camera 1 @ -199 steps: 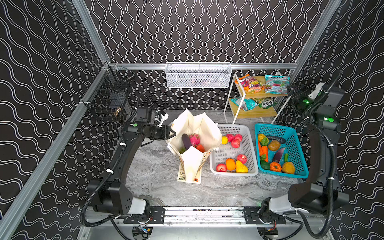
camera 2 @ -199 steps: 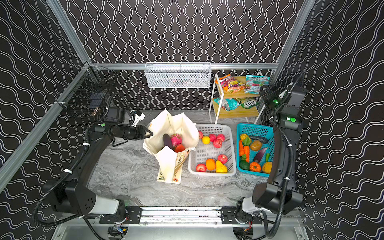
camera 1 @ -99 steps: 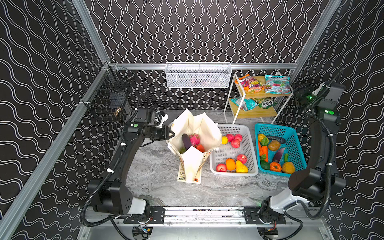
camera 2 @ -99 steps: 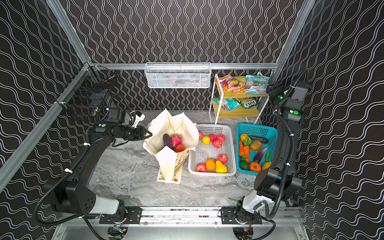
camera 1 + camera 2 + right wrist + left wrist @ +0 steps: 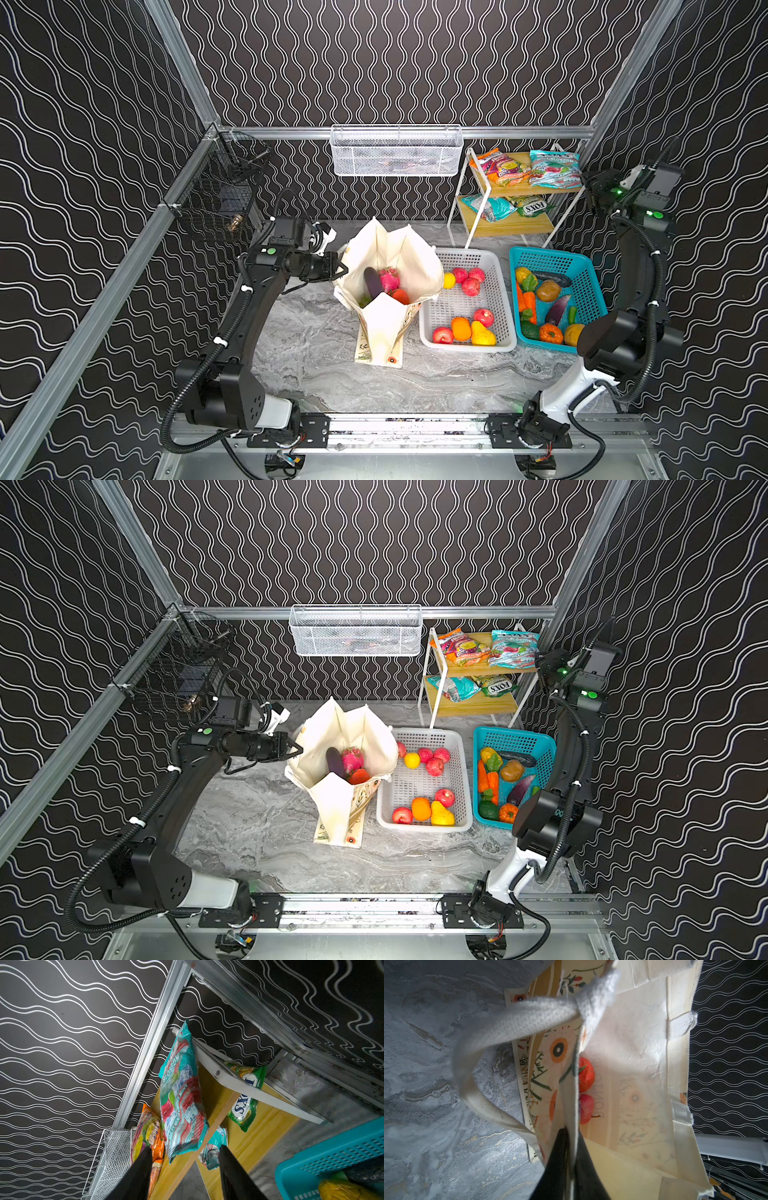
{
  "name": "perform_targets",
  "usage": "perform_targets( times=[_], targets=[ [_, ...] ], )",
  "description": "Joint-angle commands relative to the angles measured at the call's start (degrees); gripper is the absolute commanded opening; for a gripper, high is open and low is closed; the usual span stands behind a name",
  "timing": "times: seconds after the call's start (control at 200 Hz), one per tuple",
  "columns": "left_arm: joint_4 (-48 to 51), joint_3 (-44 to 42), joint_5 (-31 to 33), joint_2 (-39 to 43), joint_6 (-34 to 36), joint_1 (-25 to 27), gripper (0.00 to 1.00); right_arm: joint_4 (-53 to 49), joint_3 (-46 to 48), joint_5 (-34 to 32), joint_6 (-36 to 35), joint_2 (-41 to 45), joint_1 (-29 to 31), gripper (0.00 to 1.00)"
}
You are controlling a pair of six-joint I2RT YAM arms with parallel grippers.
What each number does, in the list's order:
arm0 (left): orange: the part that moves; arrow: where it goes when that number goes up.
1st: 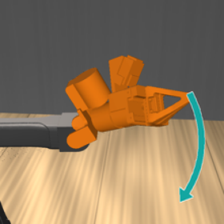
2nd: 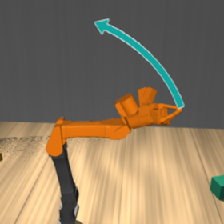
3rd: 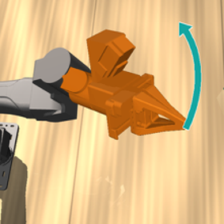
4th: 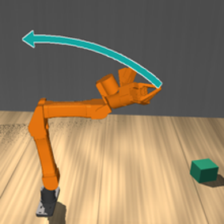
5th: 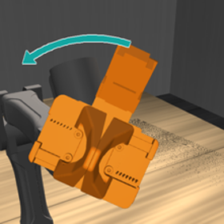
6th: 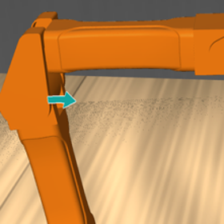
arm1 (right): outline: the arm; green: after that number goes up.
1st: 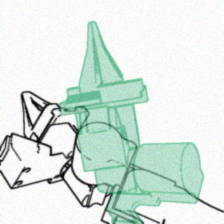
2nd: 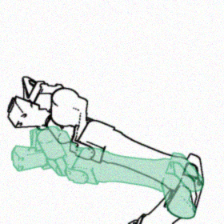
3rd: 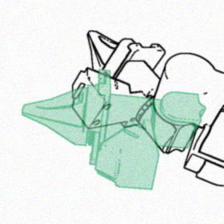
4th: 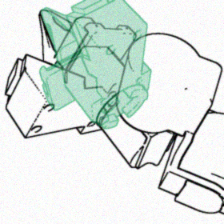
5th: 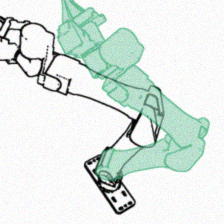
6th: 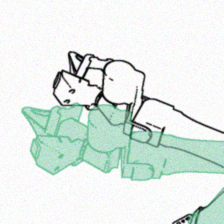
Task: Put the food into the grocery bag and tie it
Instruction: 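Close the right gripper on the teal-and-red mint candy bag on the shelf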
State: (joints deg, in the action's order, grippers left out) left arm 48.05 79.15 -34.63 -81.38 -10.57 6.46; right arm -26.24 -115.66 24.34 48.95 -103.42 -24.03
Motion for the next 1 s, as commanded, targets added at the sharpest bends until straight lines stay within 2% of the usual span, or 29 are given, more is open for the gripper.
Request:
perform_targets(
  times=[0.0,0.365,0.546,0.576,0.666,0.996],
  targets=[
    [-1.0,0.1,-0.2,0.2,0.7,0.1,0.08,2.1,-1.3,2.4,1.7,-1.3,0.2,0.5],
    [-1.4,-0.3,-0.3,0.8,0.9,0.2,0.06,2.9,-4.5,1.9,2.9,-4.5,0.7,0.41],
    [-1.3,-0.3,-0.3,1.1,1.0,0.2,0.06,2.5,-4.9,1.1,2.9,-5.0,0.8,0.4],
    [-1.3,-0.3,-0.3,1.1,1.0,0.2,0.06,2.6,-4.7,0.9,2.9,-5.0,0.8,0.4],
    [-1.3,-0.2,-0.5,1.2,0.9,0.2,0.06,2.3,-4.6,0.2,2.8,-5.0,0.9,0.5],
    [-1.8,-0.4,-0.9,0.9,0.7,0.2,0.06,-0.3,-2.7,-3.4,-1.3,-1.3,0.9,0.53]
  ],
)
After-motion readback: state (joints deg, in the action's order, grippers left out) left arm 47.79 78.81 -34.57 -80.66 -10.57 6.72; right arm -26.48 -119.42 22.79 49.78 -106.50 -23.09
